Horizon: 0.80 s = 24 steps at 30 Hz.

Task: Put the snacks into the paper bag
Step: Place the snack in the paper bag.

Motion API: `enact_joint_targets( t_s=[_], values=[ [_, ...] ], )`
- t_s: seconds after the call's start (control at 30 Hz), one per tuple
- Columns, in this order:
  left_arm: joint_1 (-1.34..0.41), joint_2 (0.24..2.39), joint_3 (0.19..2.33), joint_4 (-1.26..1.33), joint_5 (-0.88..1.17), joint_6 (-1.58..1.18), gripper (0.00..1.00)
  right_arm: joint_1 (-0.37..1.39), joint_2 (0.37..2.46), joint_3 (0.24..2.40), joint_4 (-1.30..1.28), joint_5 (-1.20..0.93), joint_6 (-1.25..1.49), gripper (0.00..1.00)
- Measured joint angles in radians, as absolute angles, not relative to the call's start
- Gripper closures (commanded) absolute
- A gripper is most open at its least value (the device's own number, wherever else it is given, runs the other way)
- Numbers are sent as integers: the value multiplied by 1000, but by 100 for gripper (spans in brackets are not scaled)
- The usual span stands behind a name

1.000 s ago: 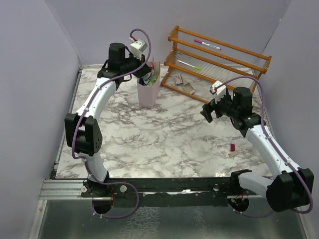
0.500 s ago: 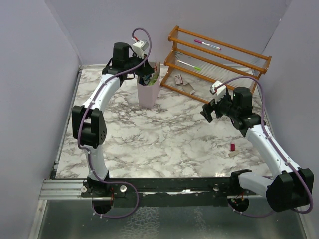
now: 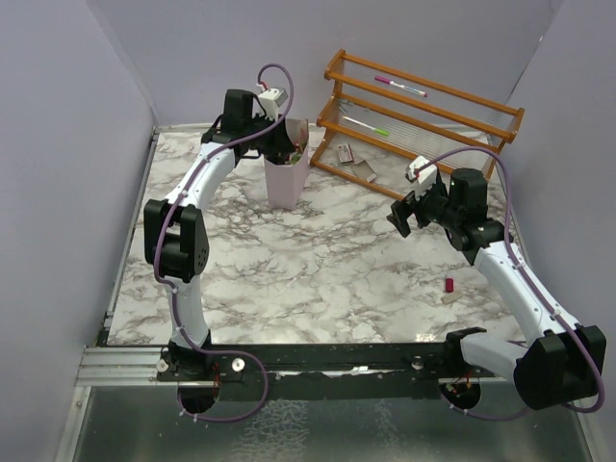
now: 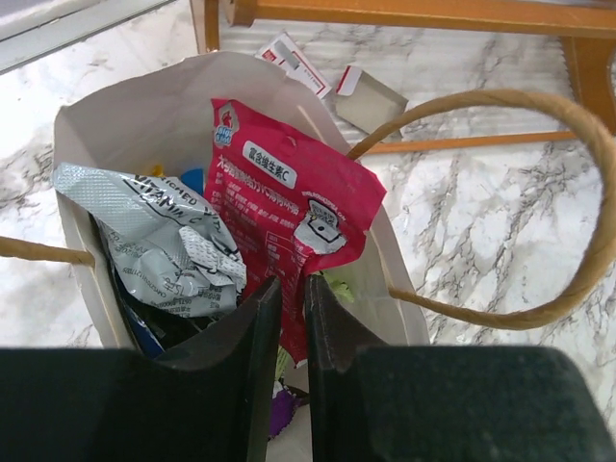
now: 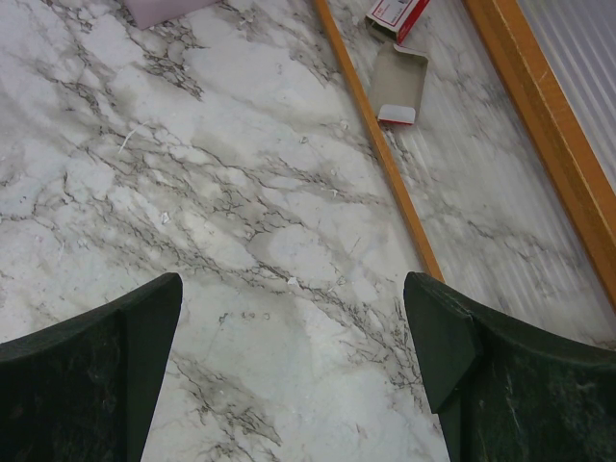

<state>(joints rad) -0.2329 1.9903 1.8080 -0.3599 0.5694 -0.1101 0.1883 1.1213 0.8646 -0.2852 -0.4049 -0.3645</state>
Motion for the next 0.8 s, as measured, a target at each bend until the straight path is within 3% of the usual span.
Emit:
enact_joint_targets(
  t_s=[0.8],
  values=[
    [-236,1966,1876,-508,526,6,43,188,1121,865,-285,-405,-365,1]
  ],
)
